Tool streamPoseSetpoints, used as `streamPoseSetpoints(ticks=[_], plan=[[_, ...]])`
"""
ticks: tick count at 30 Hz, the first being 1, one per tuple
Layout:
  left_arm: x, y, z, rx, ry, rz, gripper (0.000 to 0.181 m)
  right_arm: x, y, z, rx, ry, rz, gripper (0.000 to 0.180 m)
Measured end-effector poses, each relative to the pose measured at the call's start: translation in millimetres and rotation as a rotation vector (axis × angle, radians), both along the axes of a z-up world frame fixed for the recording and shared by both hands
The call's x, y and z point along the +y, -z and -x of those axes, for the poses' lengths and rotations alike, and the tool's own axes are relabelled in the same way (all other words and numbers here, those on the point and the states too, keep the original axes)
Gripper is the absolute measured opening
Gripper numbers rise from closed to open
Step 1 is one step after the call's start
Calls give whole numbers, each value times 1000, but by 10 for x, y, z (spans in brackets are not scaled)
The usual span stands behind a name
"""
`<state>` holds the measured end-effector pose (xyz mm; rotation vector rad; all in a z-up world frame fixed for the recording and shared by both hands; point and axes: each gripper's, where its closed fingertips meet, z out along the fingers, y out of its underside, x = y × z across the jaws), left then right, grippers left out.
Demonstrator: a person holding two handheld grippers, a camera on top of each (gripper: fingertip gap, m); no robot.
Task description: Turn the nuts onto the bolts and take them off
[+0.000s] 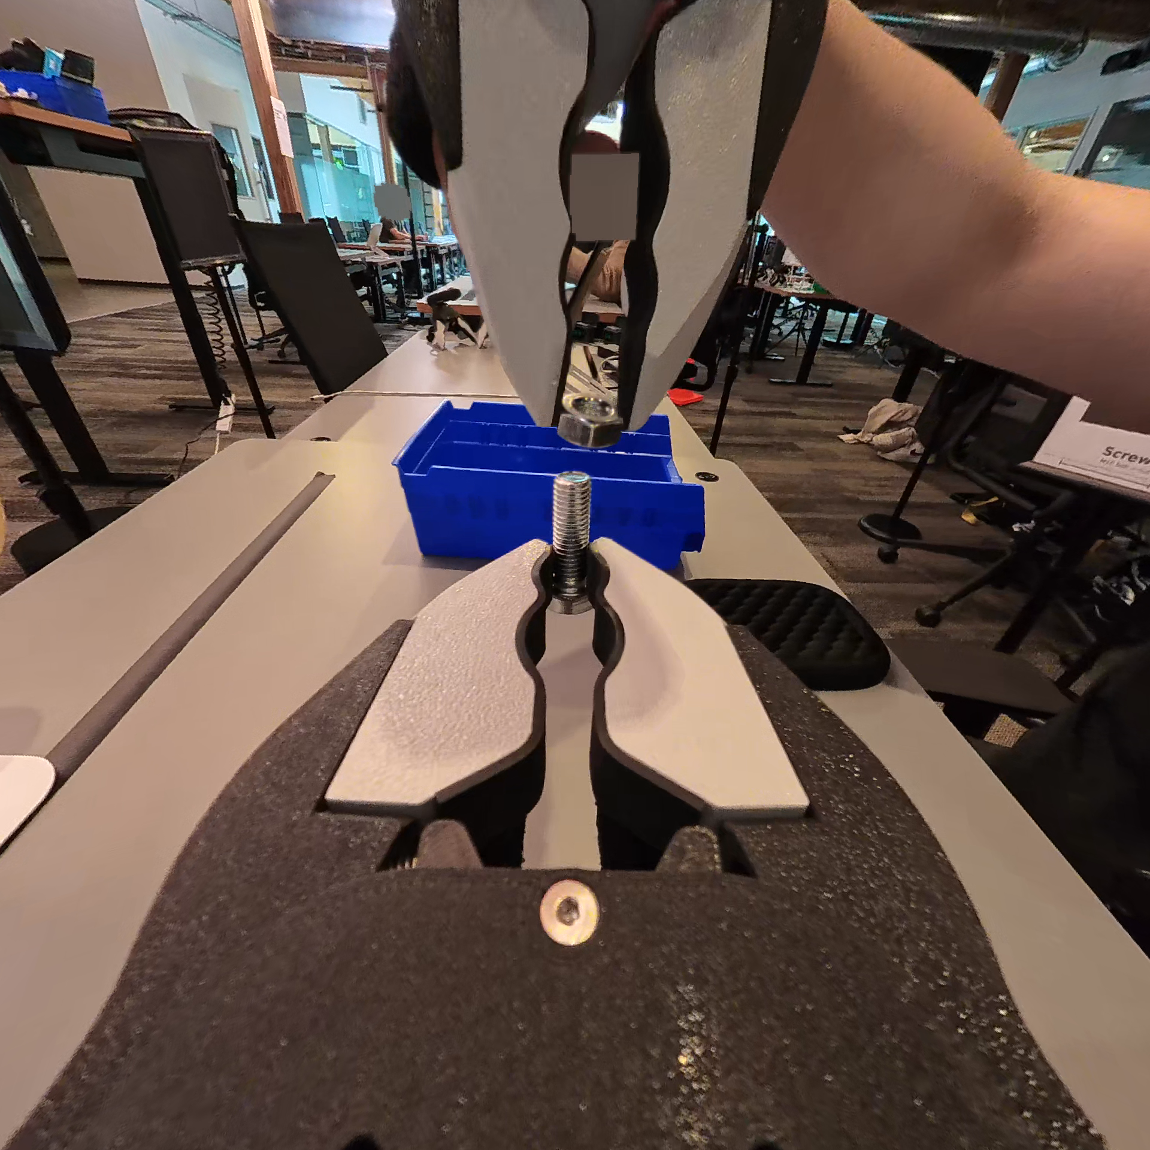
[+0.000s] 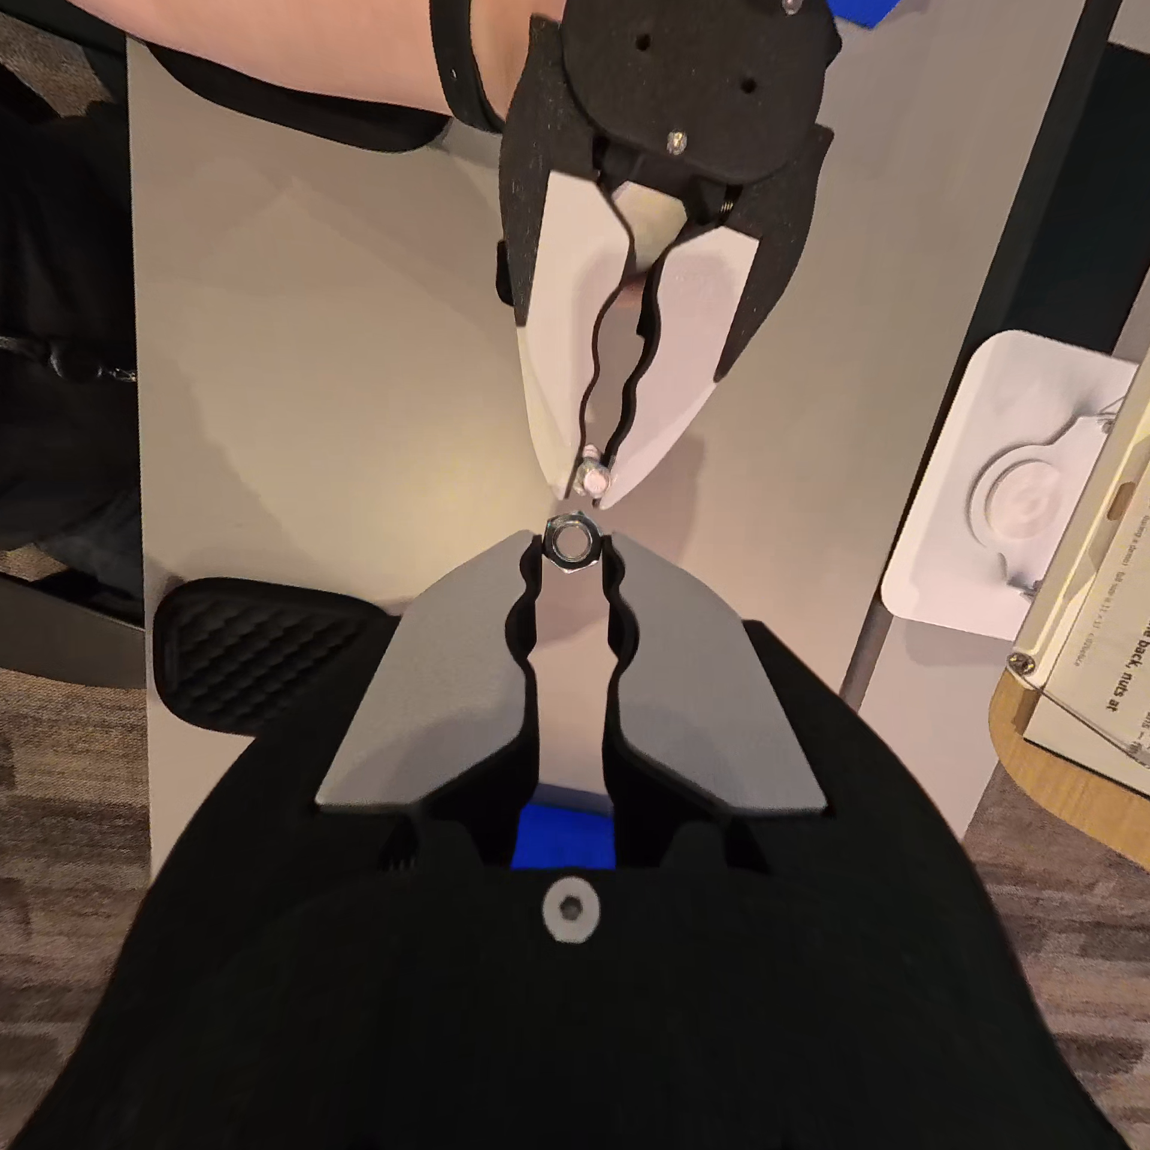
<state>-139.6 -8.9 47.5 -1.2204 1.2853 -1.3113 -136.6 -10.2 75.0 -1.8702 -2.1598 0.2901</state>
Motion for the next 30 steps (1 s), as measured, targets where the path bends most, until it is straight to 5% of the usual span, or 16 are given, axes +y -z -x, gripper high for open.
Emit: streamPoseSetpoints(ticks=[20, 30], plan=[[-173, 42, 6, 47, 100, -19, 9, -122, 108, 155, -78, -47, 94, 18], [178, -82, 83, -37, -101, 11, 9, 211, -1, 269, 80, 265, 18, 17]])
